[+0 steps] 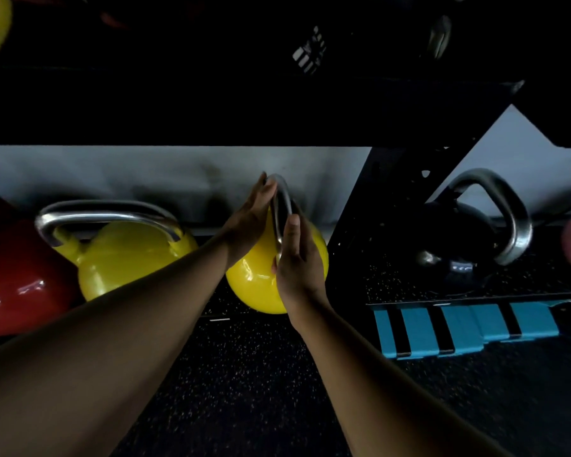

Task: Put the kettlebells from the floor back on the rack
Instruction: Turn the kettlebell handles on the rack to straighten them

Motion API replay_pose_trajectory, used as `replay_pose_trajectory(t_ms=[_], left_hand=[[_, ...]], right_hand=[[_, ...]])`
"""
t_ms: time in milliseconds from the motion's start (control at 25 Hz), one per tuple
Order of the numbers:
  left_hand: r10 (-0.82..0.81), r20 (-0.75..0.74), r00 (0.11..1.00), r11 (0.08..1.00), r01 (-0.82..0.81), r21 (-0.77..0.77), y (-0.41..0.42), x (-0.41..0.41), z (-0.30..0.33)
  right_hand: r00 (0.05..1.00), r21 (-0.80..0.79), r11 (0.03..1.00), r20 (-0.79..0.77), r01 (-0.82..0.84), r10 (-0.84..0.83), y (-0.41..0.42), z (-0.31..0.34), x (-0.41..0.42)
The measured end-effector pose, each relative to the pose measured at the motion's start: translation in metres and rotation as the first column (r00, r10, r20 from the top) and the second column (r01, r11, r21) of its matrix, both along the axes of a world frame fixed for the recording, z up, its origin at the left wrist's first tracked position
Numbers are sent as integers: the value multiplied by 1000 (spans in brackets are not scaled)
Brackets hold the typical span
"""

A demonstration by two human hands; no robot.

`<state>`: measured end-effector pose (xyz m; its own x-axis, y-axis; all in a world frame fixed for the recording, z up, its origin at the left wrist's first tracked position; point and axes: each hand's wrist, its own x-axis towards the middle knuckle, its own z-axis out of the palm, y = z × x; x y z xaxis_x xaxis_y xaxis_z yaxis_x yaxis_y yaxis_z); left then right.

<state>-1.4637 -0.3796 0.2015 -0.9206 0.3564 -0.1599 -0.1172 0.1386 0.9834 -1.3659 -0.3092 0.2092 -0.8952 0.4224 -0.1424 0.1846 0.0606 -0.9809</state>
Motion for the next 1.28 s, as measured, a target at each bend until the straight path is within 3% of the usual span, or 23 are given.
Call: replay_pose_trajectory(t_ms=[720, 1080, 1280], left_hand=[[10, -60, 998, 999, -13, -51, -7, -4, 3], [28, -30, 999, 997, -30, -64, -5, -2, 7], [-78, -41, 996, 974, 68, -216, -8, -1, 10]], right_hand=[[990, -125, 987, -114, -100, 86, 1, 3, -1], [986, -70, 989, -111, -129, 121, 4, -1, -1], [987, -45, 989, -77, -142, 139, 5, -3, 1]])
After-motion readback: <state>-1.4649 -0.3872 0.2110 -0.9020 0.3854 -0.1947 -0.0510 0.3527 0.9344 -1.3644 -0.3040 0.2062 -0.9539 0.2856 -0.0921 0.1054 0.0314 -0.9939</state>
